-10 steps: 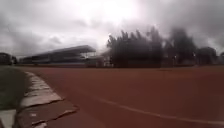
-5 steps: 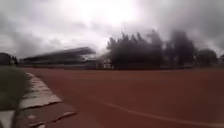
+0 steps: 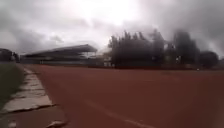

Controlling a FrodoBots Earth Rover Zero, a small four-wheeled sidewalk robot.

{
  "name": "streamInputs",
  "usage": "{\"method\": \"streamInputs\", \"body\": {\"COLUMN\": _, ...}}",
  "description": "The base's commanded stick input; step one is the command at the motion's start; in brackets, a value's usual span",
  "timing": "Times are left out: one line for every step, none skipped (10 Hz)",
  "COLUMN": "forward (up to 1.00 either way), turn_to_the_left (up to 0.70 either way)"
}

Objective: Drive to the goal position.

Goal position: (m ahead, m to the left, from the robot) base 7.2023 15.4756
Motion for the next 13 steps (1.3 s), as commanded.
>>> {"method": "streamInputs", "body": {"forward": 0.7, "turn_to_the_left": 0.0}}
{"method": "streamInputs", "body": {"forward": 0.7, "turn_to_the_left": 0.0}}
{"method": "streamInputs", "body": {"forward": 0.7, "turn_to_the_left": 0.0}}
{"method": "streamInputs", "body": {"forward": 0.7, "turn_to_the_left": 0.0}}
{"method": "streamInputs", "body": {"forward": 0.7, "turn_to_the_left": 0.0}}
{"method": "streamInputs", "body": {"forward": 0.7, "turn_to_the_left": 0.0}}
{"method": "streamInputs", "body": {"forward": 0.7, "turn_to_the_left": 0.0}}
{"method": "streamInputs", "body": {"forward": 0.7, "turn_to_the_left": 0.0}}
{"method": "streamInputs", "body": {"forward": 0.7, "turn_to_the_left": 0.0}}
{"method": "streamInputs", "body": {"forward": 0.7, "turn_to_the_left": 0.0}}
{"method": "streamInputs", "body": {"forward": 0.7, "turn_to_the_left": 0.0}}
{"method": "streamInputs", "body": {"forward": 0.7, "turn_to_the_left": 0.0}}
{"method": "streamInputs", "body": {"forward": 0.7, "turn_to_the_left": 0.0}}
